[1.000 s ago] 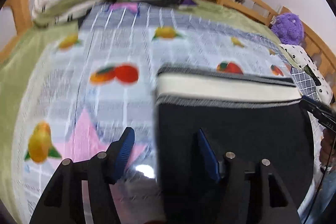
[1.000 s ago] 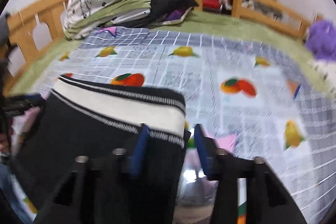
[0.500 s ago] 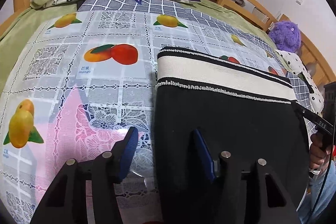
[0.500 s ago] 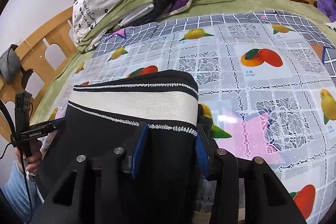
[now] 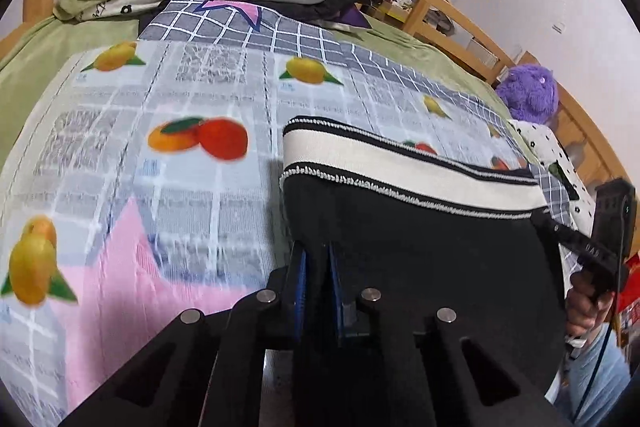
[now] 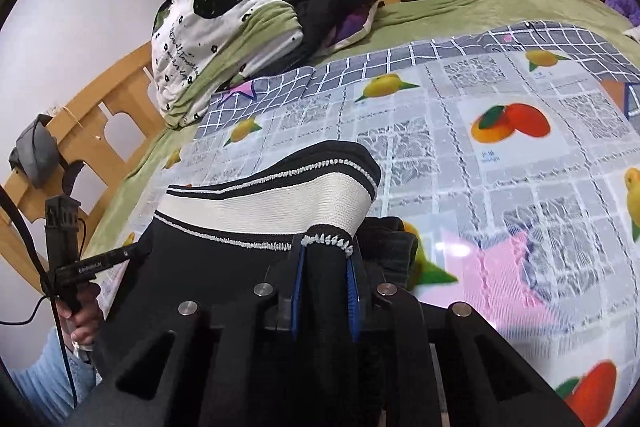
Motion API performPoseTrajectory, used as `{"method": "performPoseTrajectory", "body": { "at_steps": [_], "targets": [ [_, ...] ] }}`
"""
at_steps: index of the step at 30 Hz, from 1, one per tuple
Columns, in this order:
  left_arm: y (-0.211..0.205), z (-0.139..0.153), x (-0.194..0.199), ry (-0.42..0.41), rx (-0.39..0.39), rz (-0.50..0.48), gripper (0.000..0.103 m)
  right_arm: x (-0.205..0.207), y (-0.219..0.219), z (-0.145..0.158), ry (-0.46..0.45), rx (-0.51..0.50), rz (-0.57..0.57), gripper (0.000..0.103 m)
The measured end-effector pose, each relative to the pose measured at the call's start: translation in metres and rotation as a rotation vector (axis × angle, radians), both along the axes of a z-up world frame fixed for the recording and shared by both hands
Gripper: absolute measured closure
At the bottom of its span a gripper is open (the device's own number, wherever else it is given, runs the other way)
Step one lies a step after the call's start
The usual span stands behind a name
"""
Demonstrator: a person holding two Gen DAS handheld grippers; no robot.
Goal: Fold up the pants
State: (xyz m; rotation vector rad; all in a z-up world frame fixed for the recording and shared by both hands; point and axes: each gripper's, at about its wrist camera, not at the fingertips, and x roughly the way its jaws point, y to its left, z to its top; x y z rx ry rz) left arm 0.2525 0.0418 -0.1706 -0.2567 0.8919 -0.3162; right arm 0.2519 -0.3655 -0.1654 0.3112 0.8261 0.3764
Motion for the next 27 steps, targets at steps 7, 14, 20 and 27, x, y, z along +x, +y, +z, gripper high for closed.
{"method": "performPoseTrajectory", "body": {
  "at_steps": [7, 14, 20, 27],
  "targets": [
    [-0.007, 0.022, 0.051, -0.049, 0.075, 0.017, 0.092, 0.047, 0.007, 0.004, -0.036, 0.005, -0.019, 0.087],
    [-0.013, 0.0, 0.071, 0.0, 0.182, 0.034, 0.084, 0.082, 0.019, -0.008, -0.027, -0.088, -0.036, 0.08],
    [-0.018, 0.01, 0.025, -0.022, 0.26, 0.0, 0.08, 0.052, 0.029, 0.017, -0.045, -0.231, -0.047, 0.075],
    [-0.041, -0.003, -0.064, -0.101, 0.458, -0.081, 0.079, -0.033, 0.059, 0.015, -0.116, -0.39, 0.06, 0.072]
  ]
}}
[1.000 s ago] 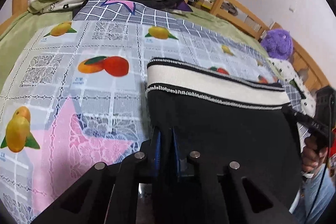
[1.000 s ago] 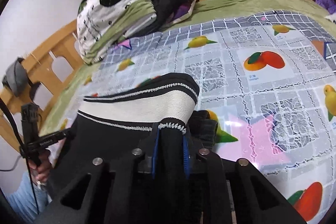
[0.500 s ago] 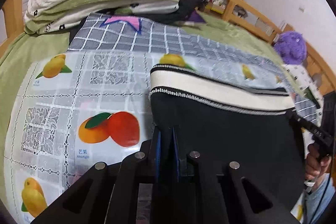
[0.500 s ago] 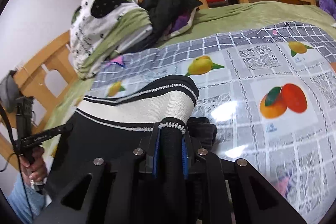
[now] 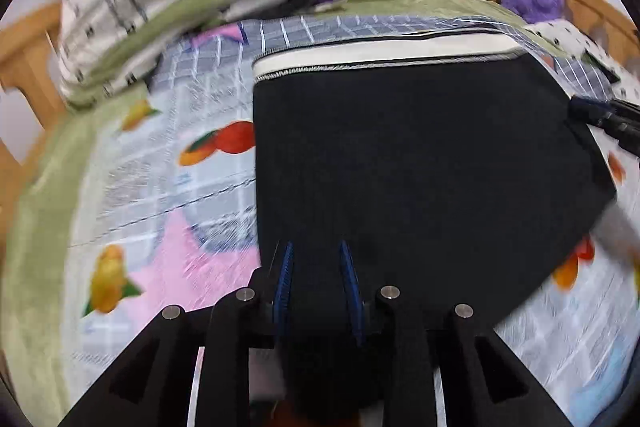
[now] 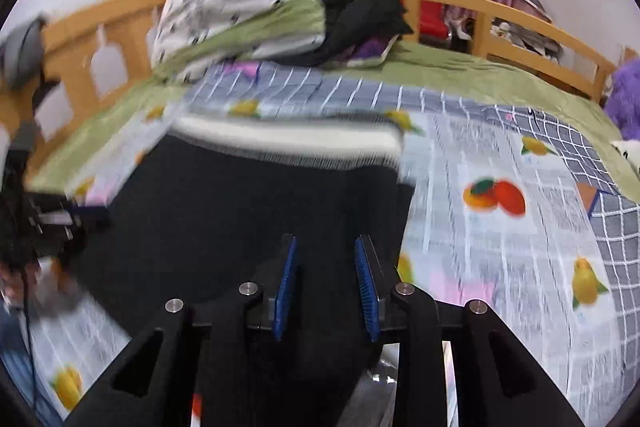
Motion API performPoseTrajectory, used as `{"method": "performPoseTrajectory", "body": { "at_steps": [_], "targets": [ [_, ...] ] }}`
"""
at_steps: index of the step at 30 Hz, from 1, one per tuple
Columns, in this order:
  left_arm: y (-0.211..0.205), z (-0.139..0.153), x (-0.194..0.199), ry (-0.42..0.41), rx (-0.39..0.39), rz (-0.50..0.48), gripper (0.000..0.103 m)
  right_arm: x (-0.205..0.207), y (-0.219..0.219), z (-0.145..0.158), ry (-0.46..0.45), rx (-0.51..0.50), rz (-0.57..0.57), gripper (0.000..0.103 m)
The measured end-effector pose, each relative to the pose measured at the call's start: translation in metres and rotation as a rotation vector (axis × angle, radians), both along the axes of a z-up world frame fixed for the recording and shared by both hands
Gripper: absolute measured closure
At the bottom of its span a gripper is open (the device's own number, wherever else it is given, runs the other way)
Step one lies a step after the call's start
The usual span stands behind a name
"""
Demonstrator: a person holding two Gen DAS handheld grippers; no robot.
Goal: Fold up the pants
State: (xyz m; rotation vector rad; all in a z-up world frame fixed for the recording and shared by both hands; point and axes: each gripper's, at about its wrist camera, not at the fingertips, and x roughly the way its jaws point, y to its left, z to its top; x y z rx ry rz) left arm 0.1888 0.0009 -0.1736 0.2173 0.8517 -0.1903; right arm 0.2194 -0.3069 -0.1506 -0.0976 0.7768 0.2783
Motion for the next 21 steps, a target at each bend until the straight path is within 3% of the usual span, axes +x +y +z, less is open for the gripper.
{"method": "performPoseTrajectory", "body": {
  "at_steps": [2, 4, 8, 11, 12, 16, 21],
  "targets": [
    [0.01, 0.005, -0.014, 0.029, -0.06, 0.013, 0.078, -0.021, 0.004, -0.022, 0.032, -0.081, -0.023, 0.072],
    [0.02, 0.006, -0.024, 0.065, -0.106, 0.033, 0.075, -0.04, 0.005, -0.025, 0.012, -0.096, -0.043, 0.073],
    [0.026, 0.002, -0.048, 0.077, -0.096, 0.034, 0.075, -0.056, -0.004, -0.015, 0.079, -0.019, -0.061, 0.071],
    [0.027, 0.017, -0.053, 0.037, -0.112, 0.046, 0.075, -0.058, -0.01, -0.003, 0.063, -0.007, -0.075, 0.071],
    [0.026, 0.023, -0.051, 0.024, -0.13, 0.046, 0.075, -0.057, -0.011, 0.005, 0.043, -0.009, -0.083, 0.071],
    [0.017, 0.046, -0.025, -0.036, -0.154, 0.048, 0.056, -0.034, -0.01, 0.033, -0.037, 0.003, -0.115, 0.071],
    [0.001, 0.061, 0.032, -0.084, -0.184, 0.055, 0.055, 0.025, -0.005, 0.048, -0.121, 0.023, -0.192, 0.071]
  ]
}}
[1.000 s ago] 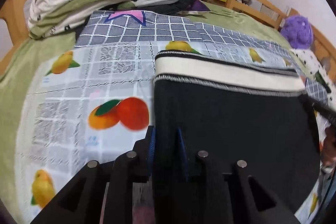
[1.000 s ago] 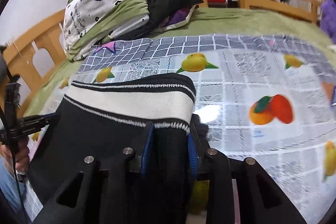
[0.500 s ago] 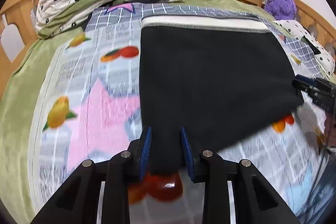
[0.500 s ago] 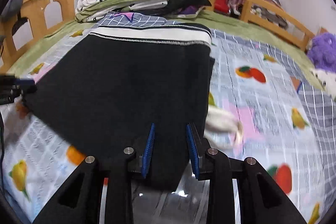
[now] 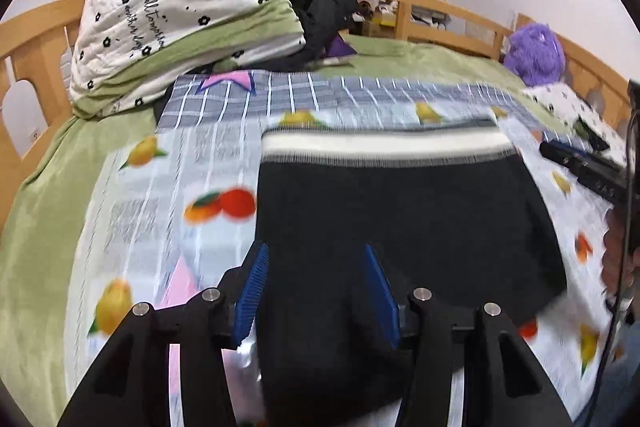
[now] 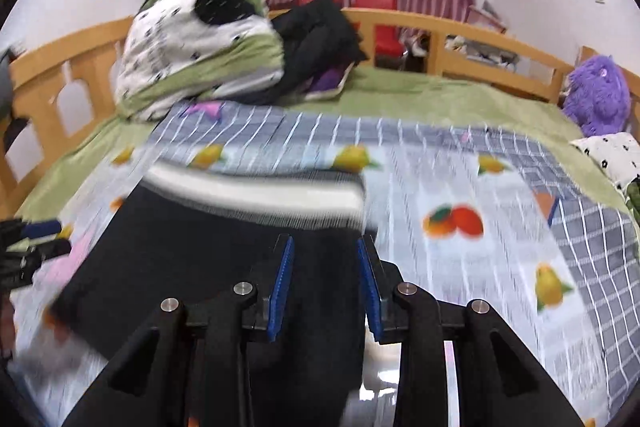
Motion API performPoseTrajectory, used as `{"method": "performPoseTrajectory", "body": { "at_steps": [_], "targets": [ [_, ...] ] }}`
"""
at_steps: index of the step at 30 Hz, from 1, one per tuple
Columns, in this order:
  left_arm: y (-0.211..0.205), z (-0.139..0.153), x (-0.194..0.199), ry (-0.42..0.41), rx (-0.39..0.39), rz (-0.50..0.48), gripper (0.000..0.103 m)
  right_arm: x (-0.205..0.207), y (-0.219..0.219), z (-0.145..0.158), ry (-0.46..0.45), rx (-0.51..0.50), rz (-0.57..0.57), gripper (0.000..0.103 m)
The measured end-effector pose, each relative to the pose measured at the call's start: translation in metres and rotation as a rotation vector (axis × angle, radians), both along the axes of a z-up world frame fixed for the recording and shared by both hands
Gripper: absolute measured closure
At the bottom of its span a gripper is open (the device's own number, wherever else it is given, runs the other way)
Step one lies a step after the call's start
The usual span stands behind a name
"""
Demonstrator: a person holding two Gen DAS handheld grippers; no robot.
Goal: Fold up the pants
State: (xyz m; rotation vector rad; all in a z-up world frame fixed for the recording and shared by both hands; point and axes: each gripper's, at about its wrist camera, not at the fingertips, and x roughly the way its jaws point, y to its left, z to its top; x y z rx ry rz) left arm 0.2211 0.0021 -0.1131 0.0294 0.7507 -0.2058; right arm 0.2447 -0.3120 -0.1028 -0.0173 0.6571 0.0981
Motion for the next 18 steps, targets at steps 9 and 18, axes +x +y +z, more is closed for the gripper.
{"method": "performPoseTrajectory", "body": {
  "at_steps": [9, 18],
  "targets": [
    [0.007, -0.007, 0.063, -0.012, -0.052, 0.057, 0.055, 0.103, -0.025, -0.055, 0.206, 0.205, 0.025, 0.086],
    [-0.014, -0.011, 0.089, -0.03, -0.054, -0.005, 0.055, 0.089, -0.028, -0.046, 0.129, 0.106, 0.049, 0.07]
  ]
}}
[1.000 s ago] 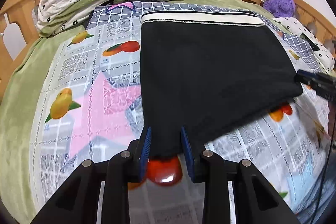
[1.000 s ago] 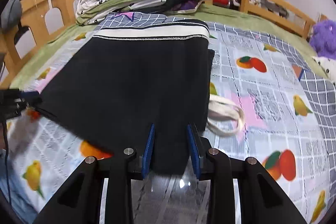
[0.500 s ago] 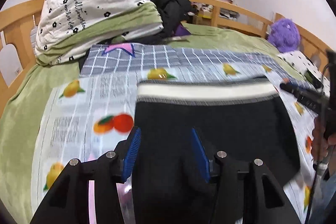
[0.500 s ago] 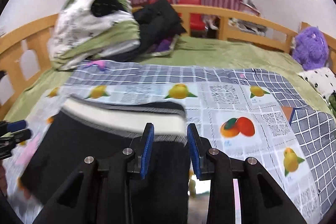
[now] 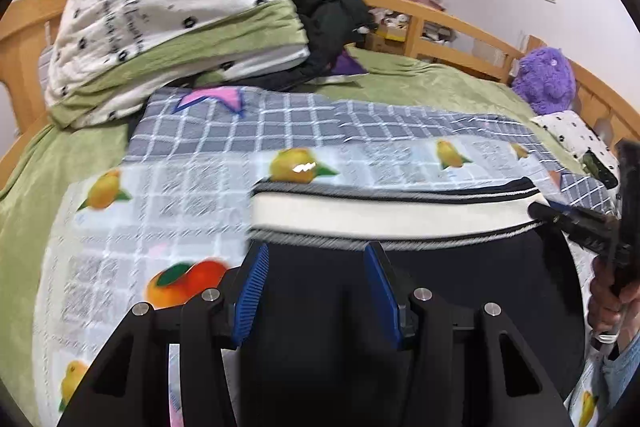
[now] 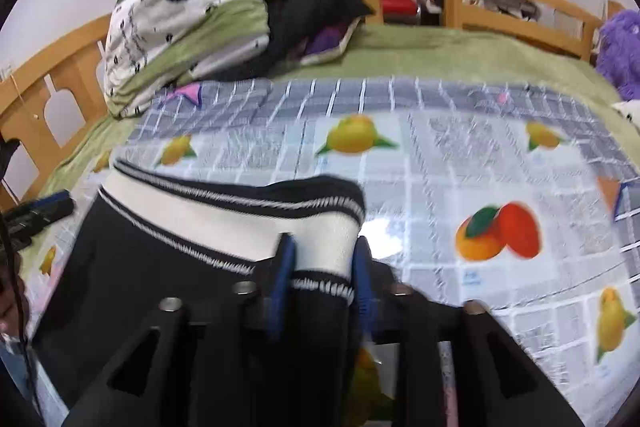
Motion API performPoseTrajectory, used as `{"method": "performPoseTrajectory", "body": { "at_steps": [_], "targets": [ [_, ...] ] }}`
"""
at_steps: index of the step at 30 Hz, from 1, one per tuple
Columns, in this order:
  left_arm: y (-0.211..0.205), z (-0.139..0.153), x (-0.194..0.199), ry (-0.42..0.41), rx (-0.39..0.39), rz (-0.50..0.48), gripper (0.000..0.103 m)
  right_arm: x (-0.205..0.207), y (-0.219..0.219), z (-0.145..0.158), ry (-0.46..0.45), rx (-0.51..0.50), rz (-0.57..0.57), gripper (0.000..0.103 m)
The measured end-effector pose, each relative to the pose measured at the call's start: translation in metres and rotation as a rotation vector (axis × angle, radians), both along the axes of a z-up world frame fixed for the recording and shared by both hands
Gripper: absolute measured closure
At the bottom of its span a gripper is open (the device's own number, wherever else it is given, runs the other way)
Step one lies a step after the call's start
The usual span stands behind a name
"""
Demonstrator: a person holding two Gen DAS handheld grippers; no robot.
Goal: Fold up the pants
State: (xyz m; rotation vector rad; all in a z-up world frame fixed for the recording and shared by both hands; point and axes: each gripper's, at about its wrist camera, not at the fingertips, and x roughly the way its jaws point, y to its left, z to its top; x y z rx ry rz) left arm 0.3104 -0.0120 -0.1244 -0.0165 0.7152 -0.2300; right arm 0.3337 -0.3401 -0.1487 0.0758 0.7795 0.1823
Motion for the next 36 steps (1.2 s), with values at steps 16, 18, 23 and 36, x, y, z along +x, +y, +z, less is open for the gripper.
{"method": "performPoseTrajectory", "body": {
  "at_steps": [16, 18, 23, 36],
  "targets": [
    [0.001, -0.035, 0.003, 0.22, 0.047, -0.102, 0.052, -0.013, 0.049, 0.0, 0.008, -0.18, 0.071, 0.081],
    [0.008, -0.044, -0.033, 0.233, 0.077, -0.135, 0.052, -0.037, 0.051, -0.003, 0.026, -0.18, 0.103, 0.079],
    [0.031, -0.043, -0.112, 0.172, 0.081, -0.178, 0.052, -0.106, 0.053, -0.01, 0.005, -0.263, 0.126, 0.078],
    [0.042, -0.063, -0.189, 0.22, -0.009, -0.024, 0.051, -0.186, 0.03, -0.039, 0.121, -0.127, 0.006, 0.078]
  ]
}}
